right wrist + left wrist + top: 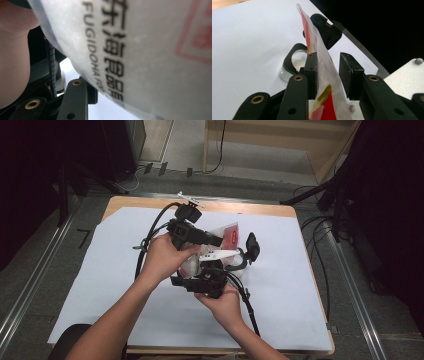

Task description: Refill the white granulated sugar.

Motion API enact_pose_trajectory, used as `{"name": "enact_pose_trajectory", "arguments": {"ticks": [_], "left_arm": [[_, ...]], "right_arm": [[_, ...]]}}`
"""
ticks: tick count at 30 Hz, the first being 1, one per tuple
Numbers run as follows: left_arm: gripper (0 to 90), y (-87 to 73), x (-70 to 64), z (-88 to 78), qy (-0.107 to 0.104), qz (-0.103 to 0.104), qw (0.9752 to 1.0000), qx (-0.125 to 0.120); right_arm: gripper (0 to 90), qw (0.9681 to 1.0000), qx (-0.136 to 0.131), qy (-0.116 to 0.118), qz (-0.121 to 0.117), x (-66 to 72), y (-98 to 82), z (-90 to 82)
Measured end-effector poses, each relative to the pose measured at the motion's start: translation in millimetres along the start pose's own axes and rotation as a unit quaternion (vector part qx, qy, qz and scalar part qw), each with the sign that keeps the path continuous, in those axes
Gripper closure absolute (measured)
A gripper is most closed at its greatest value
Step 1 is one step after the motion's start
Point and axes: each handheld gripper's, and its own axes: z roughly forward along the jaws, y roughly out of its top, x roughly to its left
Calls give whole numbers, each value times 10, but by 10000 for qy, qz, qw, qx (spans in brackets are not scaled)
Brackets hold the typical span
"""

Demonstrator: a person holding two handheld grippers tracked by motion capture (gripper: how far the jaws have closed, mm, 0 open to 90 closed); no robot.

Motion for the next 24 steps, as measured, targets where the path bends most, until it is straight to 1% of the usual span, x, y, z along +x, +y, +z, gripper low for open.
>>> {"name": "enact_pose_trajectory", "arguments": {"ticks": [5,7,11,14,19,24], "left_arm": [[693,1,-6,-1,-3,-10,10000,-29],[691,5,-11,-8,11,19,10000,-4],[690,1,-3,-2,-23,-13,10000,-43],[690,6,10,-4,-24,-7,10000,3],[691,4,27,9,-66,-38,10000,-22],[691,9,31,10,-51,-51,10000,-12]], "right_arm": [[616,10000,2,10,18,1,1,-1],[615,10000,-10,30,35,6,2,-5],[615,10000,-9,30,34,5,3,-3],[616,10000,1,32,31,3,4,-3],[617,10000,18,-3,30,-5,3,0],[616,10000,24,9,46,-7,6,1]]}}
